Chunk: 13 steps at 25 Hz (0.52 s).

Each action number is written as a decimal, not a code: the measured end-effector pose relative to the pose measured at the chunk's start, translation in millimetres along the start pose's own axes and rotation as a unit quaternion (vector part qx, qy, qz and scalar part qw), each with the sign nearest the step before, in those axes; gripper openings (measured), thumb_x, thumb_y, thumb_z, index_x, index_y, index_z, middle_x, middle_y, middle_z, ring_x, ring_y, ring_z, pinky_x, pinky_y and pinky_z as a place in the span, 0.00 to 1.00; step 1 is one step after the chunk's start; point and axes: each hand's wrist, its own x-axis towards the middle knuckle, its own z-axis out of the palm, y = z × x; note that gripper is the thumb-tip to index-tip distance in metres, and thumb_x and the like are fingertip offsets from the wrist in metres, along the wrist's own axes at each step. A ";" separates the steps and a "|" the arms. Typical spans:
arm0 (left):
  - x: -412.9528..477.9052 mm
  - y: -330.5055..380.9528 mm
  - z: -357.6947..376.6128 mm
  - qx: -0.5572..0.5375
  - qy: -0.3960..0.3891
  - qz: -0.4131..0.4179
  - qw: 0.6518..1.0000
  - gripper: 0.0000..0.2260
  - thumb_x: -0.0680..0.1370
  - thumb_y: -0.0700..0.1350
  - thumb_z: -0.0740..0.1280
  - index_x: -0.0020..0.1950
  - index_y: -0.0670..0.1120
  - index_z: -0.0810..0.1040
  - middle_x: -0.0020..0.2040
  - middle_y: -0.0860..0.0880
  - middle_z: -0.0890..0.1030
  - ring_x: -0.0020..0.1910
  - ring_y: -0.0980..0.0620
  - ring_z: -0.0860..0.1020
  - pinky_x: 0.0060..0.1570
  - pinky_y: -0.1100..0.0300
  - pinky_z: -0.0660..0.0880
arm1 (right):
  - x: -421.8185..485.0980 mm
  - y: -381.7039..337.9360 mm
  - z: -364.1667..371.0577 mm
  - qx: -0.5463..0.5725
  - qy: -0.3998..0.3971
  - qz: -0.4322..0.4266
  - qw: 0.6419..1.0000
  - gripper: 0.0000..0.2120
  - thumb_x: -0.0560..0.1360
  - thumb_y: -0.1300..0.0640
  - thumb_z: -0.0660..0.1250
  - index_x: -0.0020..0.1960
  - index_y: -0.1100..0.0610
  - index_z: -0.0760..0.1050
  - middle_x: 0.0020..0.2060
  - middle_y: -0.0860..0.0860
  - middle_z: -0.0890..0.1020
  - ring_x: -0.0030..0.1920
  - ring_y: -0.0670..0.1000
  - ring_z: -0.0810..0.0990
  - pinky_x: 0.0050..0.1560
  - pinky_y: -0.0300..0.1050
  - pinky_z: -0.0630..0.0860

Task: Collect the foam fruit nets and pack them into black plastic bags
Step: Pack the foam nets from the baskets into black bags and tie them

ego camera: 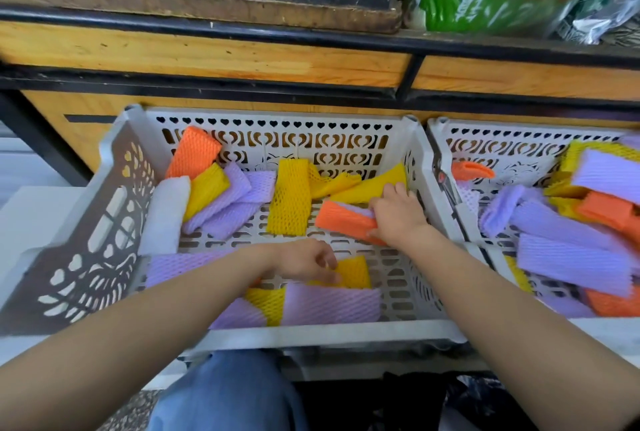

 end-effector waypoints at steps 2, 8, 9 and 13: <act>-6.1 14.5 8.2 -0.028 -0.013 0.003 1.000 0.15 0.75 0.50 0.70 0.56 0.48 0.69 0.51 0.50 0.72 0.48 0.53 0.71 0.48 0.60 0.70 | -6.2 1.1 -4.8 0.100 -0.007 -0.001 0.995 0.20 0.75 0.47 0.66 0.61 0.56 0.71 0.58 0.55 0.73 0.59 0.56 0.71 0.56 0.49 0.70; -27.4 34.4 5.0 0.062 0.023 -0.027 0.997 0.32 0.74 0.49 0.72 0.71 0.43 0.60 0.61 0.45 0.72 0.56 0.48 0.73 0.45 0.66 0.67 | -36.4 7.9 -28.9 0.265 0.084 0.014 0.961 0.17 0.78 0.47 0.63 0.58 0.60 0.70 0.51 0.55 0.79 0.47 0.54 0.79 0.43 0.48 0.76; -33.9 35.1 -1.0 0.046 0.064 -0.030 0.996 0.32 0.74 0.49 0.71 0.72 0.43 0.59 0.61 0.44 0.72 0.57 0.48 0.72 0.46 0.65 0.66 | -42.4 10.3 -33.4 0.286 0.103 0.008 0.953 0.17 0.78 0.48 0.62 0.59 0.60 0.71 0.51 0.55 0.79 0.47 0.54 0.78 0.42 0.46 0.75; -60.8 32.0 -25.2 -0.148 0.298 -0.045 0.942 0.33 0.74 0.48 0.71 0.73 0.41 0.59 0.60 0.42 0.74 0.58 0.46 0.74 0.54 0.57 0.71 | -74.2 5.8 -67.8 0.460 0.175 -0.014 0.870 0.18 0.79 0.53 0.62 0.65 0.60 0.67 0.58 0.51 0.74 0.44 0.44 0.76 0.35 0.27 0.73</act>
